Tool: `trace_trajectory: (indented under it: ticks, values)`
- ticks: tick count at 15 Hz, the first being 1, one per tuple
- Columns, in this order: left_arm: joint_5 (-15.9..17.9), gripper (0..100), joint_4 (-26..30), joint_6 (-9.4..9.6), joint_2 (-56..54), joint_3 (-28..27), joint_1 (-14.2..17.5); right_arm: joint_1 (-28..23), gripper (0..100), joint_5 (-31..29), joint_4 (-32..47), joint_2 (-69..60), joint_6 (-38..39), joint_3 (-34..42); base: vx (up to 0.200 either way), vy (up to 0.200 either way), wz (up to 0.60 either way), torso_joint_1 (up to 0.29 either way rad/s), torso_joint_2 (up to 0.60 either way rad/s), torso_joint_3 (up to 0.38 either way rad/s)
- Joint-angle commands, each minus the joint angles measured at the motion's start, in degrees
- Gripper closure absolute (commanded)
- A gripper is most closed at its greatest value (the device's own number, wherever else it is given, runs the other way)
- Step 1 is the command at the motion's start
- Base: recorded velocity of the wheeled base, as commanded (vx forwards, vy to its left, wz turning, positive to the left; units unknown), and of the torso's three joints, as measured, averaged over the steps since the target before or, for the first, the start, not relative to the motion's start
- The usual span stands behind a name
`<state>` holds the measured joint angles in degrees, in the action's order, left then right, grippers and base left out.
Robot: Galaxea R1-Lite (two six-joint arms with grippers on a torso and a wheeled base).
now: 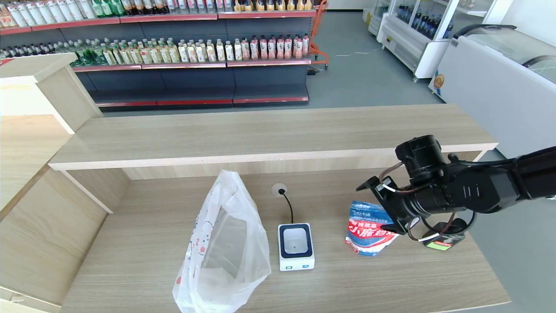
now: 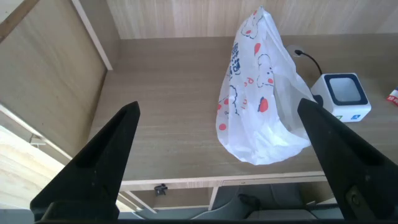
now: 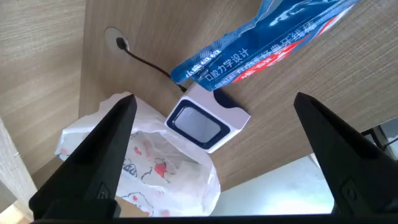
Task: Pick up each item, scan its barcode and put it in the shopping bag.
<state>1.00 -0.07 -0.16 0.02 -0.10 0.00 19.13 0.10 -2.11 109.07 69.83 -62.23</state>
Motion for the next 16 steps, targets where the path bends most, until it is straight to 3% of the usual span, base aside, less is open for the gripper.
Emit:
trace_trajectory:
  ticks: [1, 11, 16]
  values:
    - [-0.03, 0, -0.01, -0.02, -0.02, 0.01, 0.00, 0.12, 0, -1.77, -0.26, 4.66, 0.05, -1.22, 0.000, 0.000, 0.00, 0.000, 0.00, 0.000]
    - [-0.03, 0, -0.01, -0.02, -0.02, 0.01, 0.00, -1.90, 0, -2.65, -3.08, 11.43, -0.75, -3.95, 0.000, 0.000, 0.00, 0.000, 0.00, 0.000]
    - [-0.03, 0, -0.01, -0.02, -0.02, 0.01, 0.00, -1.37, 0, -3.96, -3.16, 16.17, -5.23, -5.62, 0.000, 0.000, 0.00, 0.000, 0.00, 0.000]
